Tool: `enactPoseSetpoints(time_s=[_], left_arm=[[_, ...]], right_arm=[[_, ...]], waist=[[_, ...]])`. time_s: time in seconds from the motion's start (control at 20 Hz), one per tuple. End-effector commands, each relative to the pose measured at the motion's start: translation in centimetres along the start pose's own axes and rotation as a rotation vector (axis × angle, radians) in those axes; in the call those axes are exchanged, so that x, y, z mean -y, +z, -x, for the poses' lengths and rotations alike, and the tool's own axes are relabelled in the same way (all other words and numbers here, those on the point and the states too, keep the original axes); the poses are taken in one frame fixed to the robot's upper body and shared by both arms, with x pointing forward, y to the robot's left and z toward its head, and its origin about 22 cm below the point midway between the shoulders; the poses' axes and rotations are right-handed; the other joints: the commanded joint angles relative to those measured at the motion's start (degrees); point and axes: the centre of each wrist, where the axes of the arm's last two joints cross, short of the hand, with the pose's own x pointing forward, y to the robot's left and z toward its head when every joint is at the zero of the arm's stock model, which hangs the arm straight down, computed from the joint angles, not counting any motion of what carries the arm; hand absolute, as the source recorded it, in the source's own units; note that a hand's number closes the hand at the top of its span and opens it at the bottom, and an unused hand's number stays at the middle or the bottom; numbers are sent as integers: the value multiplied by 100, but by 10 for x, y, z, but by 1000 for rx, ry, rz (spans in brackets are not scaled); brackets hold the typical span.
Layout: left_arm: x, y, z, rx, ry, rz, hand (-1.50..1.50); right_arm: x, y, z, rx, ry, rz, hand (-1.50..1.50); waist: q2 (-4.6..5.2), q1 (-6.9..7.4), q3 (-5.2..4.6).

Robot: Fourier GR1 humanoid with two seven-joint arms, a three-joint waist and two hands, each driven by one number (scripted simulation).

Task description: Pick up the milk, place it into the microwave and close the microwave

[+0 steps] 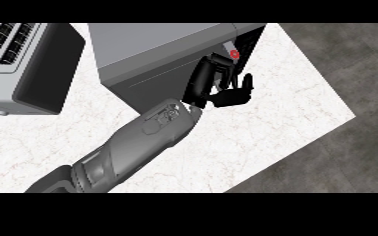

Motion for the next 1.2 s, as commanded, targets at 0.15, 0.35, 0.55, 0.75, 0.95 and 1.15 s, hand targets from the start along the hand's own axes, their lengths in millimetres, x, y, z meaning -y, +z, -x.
enactPoseSetpoints(time_s=[0.15, 0.35, 0.55, 0.75, 0.95, 1.15], left_arm=[[23, -18, -21, 32, 1, 42, 150], [3, -20, -5, -98, 34, -226, 150], [-4, -21, 5, -142, 18, -273, 150], [-15, -20, 14, -153, 8, -246, 150], [-30, -18, 23, -165, -37, -226, 150], [-44, -16, 31, -185, -61, -194, 150]], right_arm=[[6, -2, -3, 2, -25, -3, -150], [9, -4, -8, 8, -21, 4, -150], [18, -3, -16, 14, 5, 40, -150], [21, 2, -21, 17, 22, 62, -150], [26, 1, -31, 30, 50, 80, -150], [26, 3, -36, 37, 56, 89, -150]], waist=[[63, -188, 26], [22, 113, 3], [33, 281, 3], [38, 434, -3], [45, 569, -10], [59, 680, -9]])
